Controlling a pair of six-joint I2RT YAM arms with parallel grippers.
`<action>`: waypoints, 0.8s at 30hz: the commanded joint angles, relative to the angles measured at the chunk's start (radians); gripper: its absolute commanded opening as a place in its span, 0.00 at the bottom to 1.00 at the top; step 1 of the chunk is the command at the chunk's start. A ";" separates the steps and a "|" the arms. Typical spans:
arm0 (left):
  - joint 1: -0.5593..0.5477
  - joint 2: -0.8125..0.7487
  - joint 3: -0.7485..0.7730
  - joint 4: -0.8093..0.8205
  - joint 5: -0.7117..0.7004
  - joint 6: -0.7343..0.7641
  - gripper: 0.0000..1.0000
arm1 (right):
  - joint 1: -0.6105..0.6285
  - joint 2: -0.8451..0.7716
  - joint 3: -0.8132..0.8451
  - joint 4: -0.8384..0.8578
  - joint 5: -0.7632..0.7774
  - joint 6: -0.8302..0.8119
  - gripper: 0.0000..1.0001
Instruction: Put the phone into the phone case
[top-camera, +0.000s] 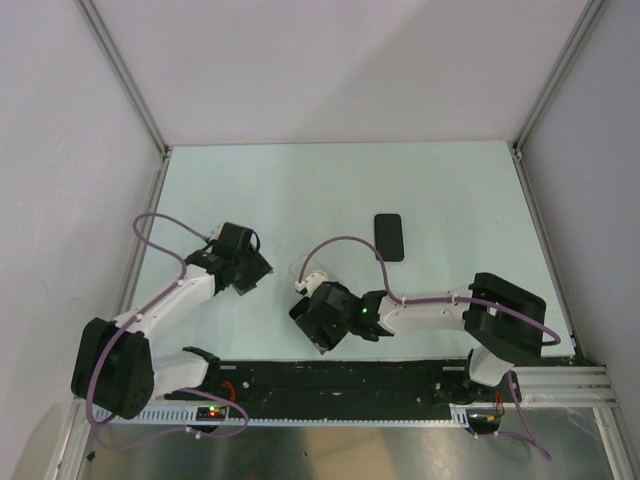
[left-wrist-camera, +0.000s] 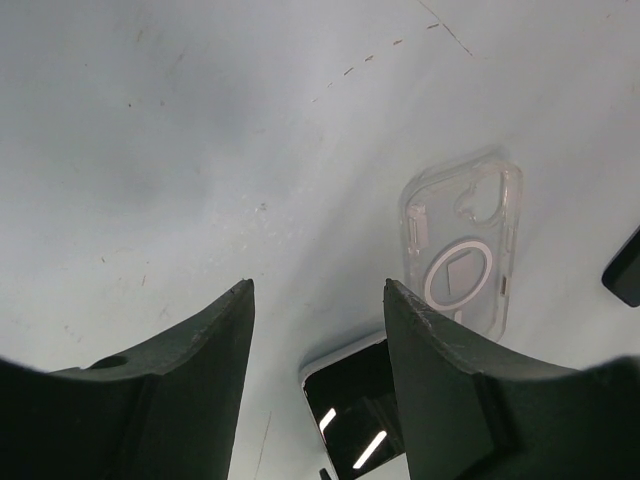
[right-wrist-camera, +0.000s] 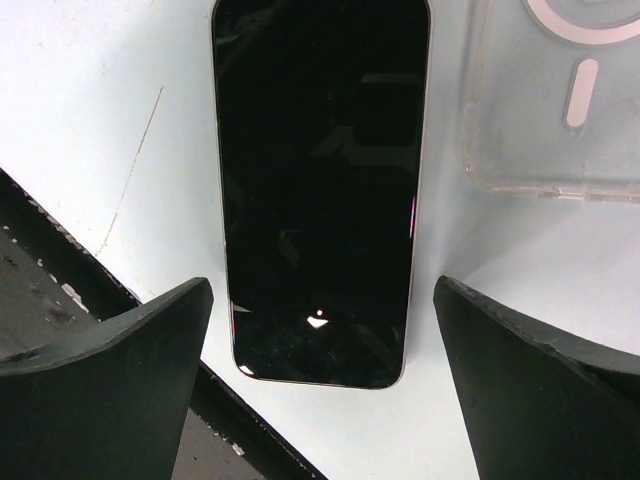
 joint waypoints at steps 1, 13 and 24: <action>0.010 0.006 0.035 0.003 0.014 0.022 0.59 | 0.021 0.025 0.047 -0.006 0.031 -0.009 0.99; 0.011 0.020 0.045 0.004 0.012 0.022 0.59 | 0.067 0.099 0.105 -0.088 0.137 0.002 0.96; 0.010 0.026 0.049 0.004 0.013 0.022 0.59 | 0.078 0.145 0.142 -0.123 0.166 0.016 0.76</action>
